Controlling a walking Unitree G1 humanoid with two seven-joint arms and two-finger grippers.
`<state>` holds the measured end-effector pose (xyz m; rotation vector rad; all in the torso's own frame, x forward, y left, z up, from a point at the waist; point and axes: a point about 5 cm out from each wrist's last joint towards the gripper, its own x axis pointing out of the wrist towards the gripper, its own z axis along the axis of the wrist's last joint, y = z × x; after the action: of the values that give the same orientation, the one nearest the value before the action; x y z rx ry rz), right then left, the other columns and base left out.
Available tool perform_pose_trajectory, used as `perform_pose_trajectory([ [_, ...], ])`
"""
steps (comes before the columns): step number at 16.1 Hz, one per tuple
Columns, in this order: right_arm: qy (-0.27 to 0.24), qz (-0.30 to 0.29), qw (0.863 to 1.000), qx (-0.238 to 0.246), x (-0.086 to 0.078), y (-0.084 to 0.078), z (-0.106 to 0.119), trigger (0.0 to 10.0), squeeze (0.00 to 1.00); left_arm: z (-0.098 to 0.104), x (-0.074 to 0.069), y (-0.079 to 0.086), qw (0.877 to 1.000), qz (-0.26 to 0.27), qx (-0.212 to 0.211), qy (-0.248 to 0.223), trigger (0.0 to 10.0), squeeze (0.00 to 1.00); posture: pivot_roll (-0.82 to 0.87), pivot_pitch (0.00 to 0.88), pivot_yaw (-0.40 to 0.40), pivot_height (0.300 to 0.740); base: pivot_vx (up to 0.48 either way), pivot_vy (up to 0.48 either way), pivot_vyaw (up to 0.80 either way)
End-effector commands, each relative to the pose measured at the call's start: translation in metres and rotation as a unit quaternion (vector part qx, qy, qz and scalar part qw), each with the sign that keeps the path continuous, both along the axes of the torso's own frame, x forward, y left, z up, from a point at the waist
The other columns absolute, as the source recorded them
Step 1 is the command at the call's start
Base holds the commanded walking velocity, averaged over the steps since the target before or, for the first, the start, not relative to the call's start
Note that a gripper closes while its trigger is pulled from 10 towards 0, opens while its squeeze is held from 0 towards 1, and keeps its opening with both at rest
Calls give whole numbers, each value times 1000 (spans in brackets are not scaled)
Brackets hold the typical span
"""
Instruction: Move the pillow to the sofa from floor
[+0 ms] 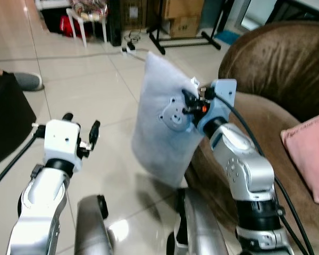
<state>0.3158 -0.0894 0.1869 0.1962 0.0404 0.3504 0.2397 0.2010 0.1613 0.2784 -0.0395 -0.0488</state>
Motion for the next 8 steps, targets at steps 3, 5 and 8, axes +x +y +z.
perform_pose_trajectory([
  [3, -35, -5, 999, 8, 1, -3, 19, 10000, 0, 0, 5, -5, 1000, -7, 4, 0, 10000, 0, -33, 0, -101, 620, 0, 0, 0],
  [5, -39, -20, 999, 7, 1, -5, 21, 10000, 0, 0, 6, -5, 1000, -8, 4, -1, 10000, 0, -32, 0, -103, 635, 0, 0, 0],
  [8, -48, -36, 998, 5, 2, -7, 23, 10000, 0, -1, 6, -6, 1000, -9, 4, 1, 10000, 0, -32, 0, -98, 665, 0, 0, 0],
])
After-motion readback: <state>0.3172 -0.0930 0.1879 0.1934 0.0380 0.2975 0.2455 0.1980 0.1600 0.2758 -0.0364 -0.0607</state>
